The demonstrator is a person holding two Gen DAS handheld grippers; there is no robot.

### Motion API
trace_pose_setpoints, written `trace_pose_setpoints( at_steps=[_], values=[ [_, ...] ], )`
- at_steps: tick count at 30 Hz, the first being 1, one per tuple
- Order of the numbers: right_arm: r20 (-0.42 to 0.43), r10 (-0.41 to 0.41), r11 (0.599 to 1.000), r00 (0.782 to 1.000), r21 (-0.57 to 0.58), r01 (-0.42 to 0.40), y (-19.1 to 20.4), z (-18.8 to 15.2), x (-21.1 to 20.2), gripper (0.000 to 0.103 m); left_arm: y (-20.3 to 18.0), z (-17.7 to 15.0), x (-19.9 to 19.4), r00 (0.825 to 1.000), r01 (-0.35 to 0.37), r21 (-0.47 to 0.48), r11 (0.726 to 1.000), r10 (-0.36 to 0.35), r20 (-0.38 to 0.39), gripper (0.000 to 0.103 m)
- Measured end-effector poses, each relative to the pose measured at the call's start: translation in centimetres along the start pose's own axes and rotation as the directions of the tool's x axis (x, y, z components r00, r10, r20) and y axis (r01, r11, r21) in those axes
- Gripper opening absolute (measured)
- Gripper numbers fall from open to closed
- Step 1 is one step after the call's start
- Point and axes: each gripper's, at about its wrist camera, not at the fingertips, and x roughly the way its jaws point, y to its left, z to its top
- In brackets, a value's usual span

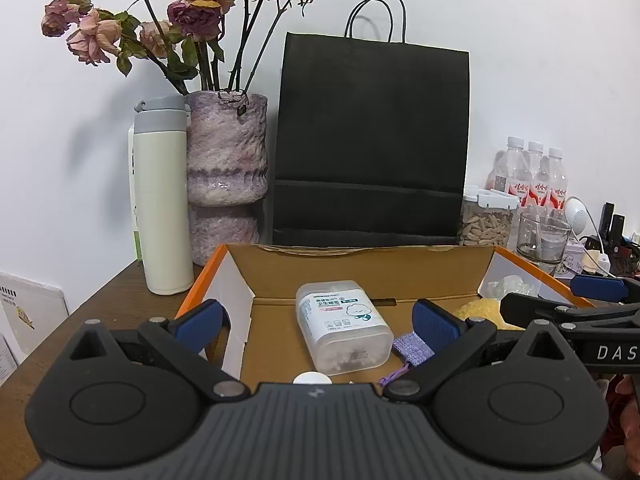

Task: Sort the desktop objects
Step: 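Open both tools to drop the white cap and clear bag into the box, then move the left tool to the navy blue case while the right tool reaches the large white cap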

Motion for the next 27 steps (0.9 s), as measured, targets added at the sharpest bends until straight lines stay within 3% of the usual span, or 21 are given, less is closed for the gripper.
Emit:
trace_pose_setpoints(
  at_steps=[12, 27],
  values=[
    [0.03, -0.005, 1.0, 1.0, -0.028, 0.006, 0.6, -0.2, -1.6, 0.103, -0.3, -1.1, -3.0, 0.999, 0.003, 0.026, 1.0, -0.005, 0.047, 0.103],
    [0.047, -0.013, 0.998, 0.999, -0.062, 0.016, 1.3, -2.2, -8.1, 0.103, -0.2, -3.4, -9.6, 0.999, -0.012, -0.01, 1.0, 0.012, 0.033, 0.103]
  ],
)
